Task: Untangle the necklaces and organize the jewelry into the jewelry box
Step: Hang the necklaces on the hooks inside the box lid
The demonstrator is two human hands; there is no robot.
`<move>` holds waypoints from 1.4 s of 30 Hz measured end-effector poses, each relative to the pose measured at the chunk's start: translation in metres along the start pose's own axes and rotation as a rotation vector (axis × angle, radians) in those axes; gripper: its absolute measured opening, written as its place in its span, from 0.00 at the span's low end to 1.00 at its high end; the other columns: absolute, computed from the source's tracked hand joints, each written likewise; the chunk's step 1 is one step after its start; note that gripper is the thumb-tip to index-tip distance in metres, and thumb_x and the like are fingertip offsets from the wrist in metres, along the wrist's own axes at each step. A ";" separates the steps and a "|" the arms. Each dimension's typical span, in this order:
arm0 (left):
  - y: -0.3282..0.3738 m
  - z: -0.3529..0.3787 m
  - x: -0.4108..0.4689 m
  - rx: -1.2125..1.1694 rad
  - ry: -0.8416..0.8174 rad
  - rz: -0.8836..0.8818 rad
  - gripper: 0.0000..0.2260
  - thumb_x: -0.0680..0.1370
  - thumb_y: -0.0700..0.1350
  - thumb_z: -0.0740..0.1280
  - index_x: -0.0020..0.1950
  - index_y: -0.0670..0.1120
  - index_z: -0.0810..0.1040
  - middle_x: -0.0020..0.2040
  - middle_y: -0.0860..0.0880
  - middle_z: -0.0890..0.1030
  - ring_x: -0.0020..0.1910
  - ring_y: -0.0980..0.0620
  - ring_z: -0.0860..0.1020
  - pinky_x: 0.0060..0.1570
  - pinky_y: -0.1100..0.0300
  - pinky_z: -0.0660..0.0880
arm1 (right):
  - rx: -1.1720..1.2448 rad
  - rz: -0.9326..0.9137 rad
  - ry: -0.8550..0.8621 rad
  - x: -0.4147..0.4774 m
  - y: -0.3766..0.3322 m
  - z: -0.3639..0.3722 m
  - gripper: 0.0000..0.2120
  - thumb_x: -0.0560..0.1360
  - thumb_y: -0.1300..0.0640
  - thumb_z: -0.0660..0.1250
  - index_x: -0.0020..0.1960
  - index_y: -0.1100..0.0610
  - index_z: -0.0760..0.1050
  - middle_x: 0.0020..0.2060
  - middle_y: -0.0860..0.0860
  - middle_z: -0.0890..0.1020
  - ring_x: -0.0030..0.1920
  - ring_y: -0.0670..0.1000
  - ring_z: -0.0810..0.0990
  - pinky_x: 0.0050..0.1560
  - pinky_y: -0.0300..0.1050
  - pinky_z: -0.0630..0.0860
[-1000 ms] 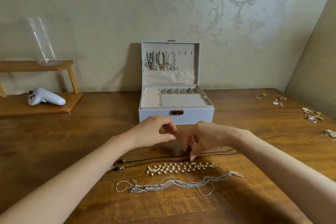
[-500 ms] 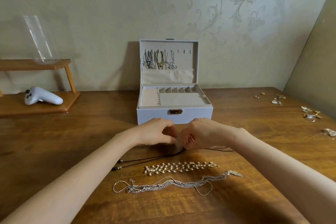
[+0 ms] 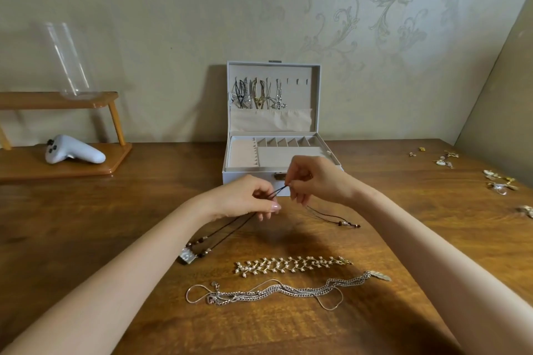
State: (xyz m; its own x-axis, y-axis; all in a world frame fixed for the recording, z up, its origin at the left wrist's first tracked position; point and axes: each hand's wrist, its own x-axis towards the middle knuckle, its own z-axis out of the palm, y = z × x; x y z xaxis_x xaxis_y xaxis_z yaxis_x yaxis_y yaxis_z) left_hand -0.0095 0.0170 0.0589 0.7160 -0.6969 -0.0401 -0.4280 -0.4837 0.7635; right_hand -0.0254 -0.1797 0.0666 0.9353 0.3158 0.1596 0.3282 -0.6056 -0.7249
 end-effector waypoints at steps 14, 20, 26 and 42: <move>-0.012 -0.020 -0.002 0.019 0.064 -0.013 0.03 0.74 0.45 0.71 0.45 0.47 0.82 0.47 0.45 0.82 0.44 0.54 0.77 0.54 0.54 0.75 | -0.103 -0.017 0.247 0.011 0.000 -0.011 0.04 0.75 0.59 0.69 0.43 0.59 0.80 0.26 0.52 0.78 0.24 0.43 0.72 0.26 0.37 0.72; -0.009 -0.018 -0.003 -0.016 0.063 -0.022 0.07 0.74 0.46 0.70 0.45 0.42 0.81 0.35 0.54 0.81 0.35 0.59 0.76 0.42 0.71 0.72 | -0.157 0.025 0.282 0.010 0.003 -0.020 0.04 0.75 0.57 0.69 0.43 0.58 0.80 0.24 0.49 0.76 0.22 0.40 0.71 0.26 0.30 0.67; -0.001 -0.018 -0.004 -0.146 0.132 0.021 0.05 0.75 0.42 0.68 0.45 0.41 0.81 0.35 0.51 0.80 0.34 0.58 0.78 0.37 0.69 0.73 | -0.106 0.152 -0.095 0.003 -0.011 -0.021 0.10 0.73 0.61 0.71 0.54 0.58 0.78 0.44 0.55 0.84 0.24 0.44 0.73 0.25 0.34 0.70; 0.007 -0.024 -0.006 -0.094 0.240 0.097 0.01 0.74 0.40 0.70 0.44 0.43 0.81 0.36 0.50 0.81 0.36 0.59 0.79 0.44 0.60 0.77 | -0.104 -0.051 -0.014 0.003 -0.035 -0.001 0.05 0.72 0.58 0.72 0.47 0.57 0.79 0.27 0.52 0.79 0.26 0.47 0.75 0.29 0.37 0.73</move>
State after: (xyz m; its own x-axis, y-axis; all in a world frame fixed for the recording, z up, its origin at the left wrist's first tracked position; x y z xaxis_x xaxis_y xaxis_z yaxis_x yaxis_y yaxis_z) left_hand -0.0029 0.0308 0.0799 0.7894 -0.5864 0.1815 -0.4557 -0.3617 0.8133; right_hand -0.0339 -0.1582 0.0930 0.9155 0.3578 0.1842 0.3876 -0.6611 -0.6424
